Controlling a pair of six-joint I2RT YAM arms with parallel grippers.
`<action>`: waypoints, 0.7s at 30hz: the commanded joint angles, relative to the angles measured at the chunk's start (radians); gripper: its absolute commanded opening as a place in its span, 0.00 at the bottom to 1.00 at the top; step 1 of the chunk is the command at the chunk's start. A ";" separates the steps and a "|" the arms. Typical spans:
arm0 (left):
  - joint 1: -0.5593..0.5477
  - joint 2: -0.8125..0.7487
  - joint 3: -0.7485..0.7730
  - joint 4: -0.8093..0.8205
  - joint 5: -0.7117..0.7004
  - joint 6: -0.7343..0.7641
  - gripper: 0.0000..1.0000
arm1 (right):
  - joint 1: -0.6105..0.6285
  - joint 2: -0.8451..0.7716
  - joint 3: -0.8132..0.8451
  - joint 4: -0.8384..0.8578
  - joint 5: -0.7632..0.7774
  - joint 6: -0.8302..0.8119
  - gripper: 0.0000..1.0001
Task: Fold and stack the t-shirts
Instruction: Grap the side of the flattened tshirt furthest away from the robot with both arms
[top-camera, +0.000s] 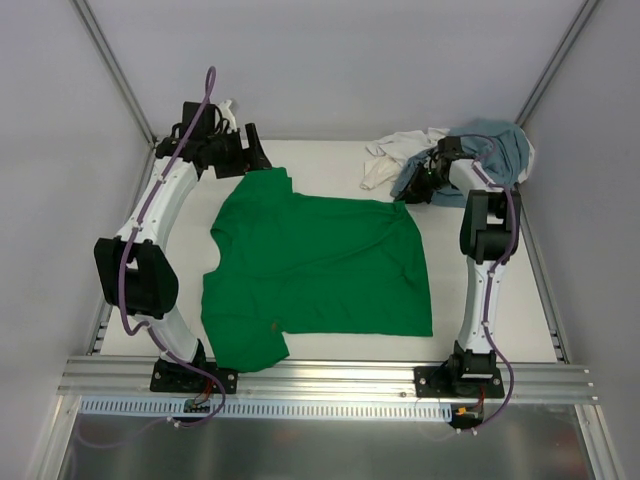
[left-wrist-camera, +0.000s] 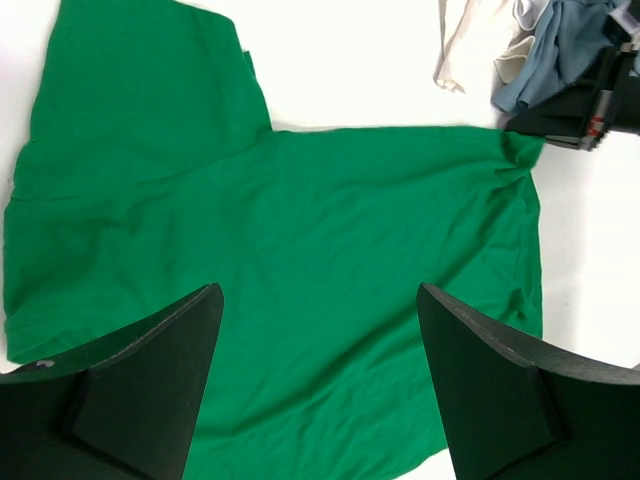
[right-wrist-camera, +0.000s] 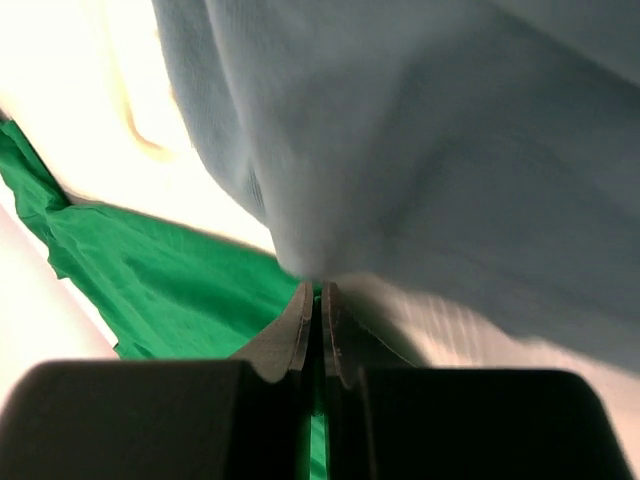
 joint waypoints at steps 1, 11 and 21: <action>0.008 -0.050 -0.043 0.061 -0.005 0.022 0.80 | -0.043 -0.135 -0.003 -0.059 0.041 -0.045 0.00; 0.037 0.123 -0.108 0.339 -0.069 0.083 0.75 | -0.088 -0.215 -0.063 -0.110 0.044 -0.079 0.01; 0.085 0.473 0.168 0.441 -0.063 0.050 0.76 | -0.086 -0.223 -0.106 -0.125 0.024 -0.072 0.01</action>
